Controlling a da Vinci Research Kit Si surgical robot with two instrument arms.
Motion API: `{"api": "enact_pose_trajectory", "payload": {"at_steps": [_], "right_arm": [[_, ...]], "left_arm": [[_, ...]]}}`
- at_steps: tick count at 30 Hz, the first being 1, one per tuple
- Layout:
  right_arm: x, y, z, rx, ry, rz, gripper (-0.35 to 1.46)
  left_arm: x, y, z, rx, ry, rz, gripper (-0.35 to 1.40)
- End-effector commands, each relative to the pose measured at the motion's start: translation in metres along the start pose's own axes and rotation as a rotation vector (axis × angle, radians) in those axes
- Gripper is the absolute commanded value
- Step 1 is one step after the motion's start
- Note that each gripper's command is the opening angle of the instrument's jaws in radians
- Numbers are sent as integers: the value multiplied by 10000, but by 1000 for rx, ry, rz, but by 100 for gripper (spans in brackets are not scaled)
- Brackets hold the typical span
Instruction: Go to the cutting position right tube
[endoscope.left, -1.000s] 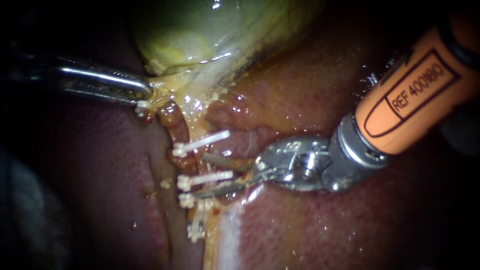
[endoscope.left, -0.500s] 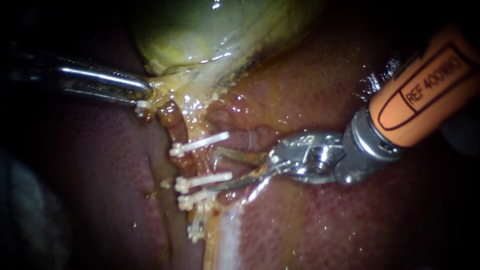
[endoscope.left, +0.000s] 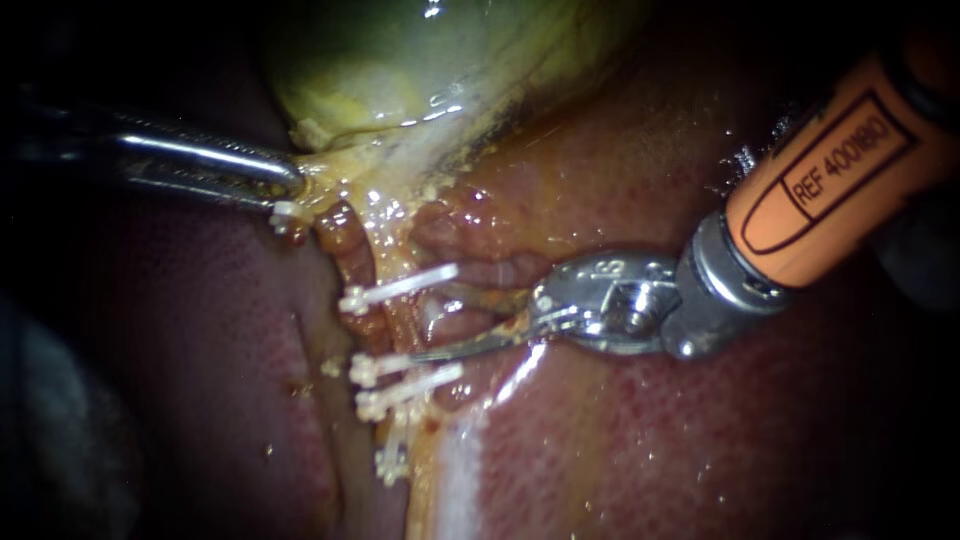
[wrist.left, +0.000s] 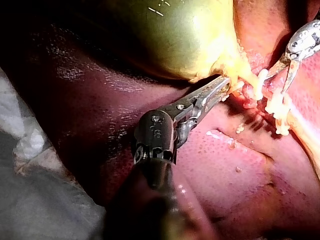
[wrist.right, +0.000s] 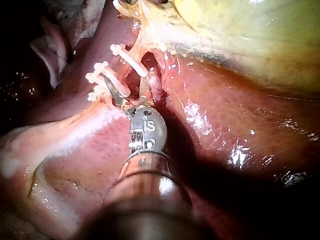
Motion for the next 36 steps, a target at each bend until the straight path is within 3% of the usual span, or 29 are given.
{"api": "enact_pose_trajectory", "payload": {"at_steps": [1, 8, 14, 24, 36], "right_arm": [[-1, -1, 1, 21, 6, 0, 142], [3, -5, 9, 107, 38, -21, 137], [9, -4, 21, 144, 47, -38, 132], [16, -2, 49, 192, 72, -31, 130], [31, 0, 79, 221, 142, 12, 130]], "left_arm": [[0, 0, 0, 0, 0, 0, -35], [0, 0, 0, -1, 0, 0, -35], [0, 0, 0, -1, 0, 0, -35], [0, 1, 0, 0, 0, 0, -35], [1, 1, 1, 0, 0, 0, -35]]}}
